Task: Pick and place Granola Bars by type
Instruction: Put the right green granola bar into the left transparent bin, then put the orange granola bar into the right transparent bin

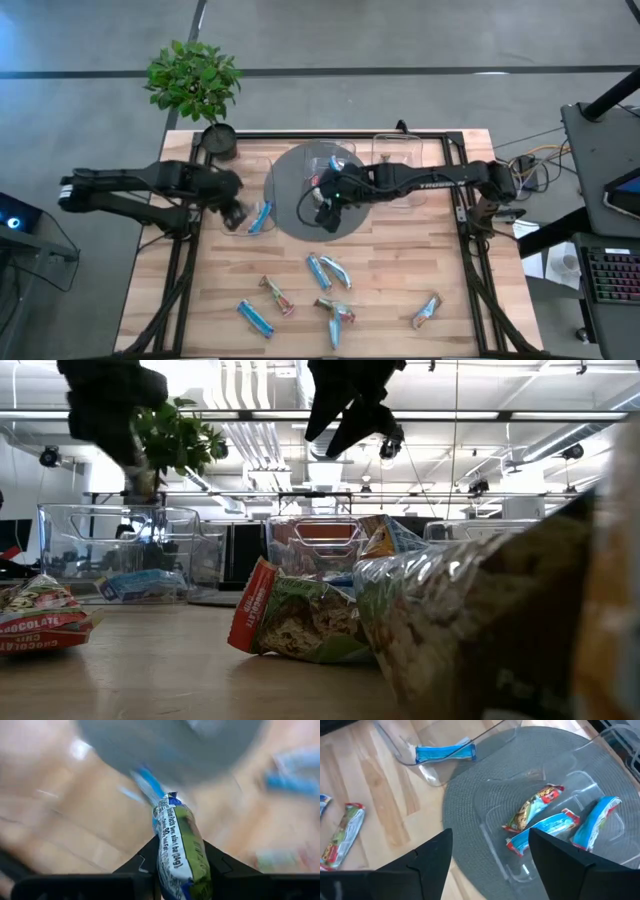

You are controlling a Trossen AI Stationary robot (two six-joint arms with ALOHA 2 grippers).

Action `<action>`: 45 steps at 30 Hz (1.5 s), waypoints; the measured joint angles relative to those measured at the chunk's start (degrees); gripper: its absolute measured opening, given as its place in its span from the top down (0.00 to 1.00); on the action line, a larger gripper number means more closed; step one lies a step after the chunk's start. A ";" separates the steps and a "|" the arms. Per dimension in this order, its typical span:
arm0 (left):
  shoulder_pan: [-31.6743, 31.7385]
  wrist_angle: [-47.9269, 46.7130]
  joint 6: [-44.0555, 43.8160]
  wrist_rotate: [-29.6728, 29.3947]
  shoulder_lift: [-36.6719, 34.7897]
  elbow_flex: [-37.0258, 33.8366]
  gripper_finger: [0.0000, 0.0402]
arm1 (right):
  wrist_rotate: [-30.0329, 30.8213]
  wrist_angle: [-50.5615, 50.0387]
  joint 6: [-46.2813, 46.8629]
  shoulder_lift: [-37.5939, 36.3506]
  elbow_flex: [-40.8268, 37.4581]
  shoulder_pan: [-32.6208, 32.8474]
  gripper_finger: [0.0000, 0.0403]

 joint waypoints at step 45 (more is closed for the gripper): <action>-8.59 -1.62 6.46 0.17 -0.15 7.45 0.56 | -15.10 -26.86 18.46 -0.17 -5.43 15.21 0.43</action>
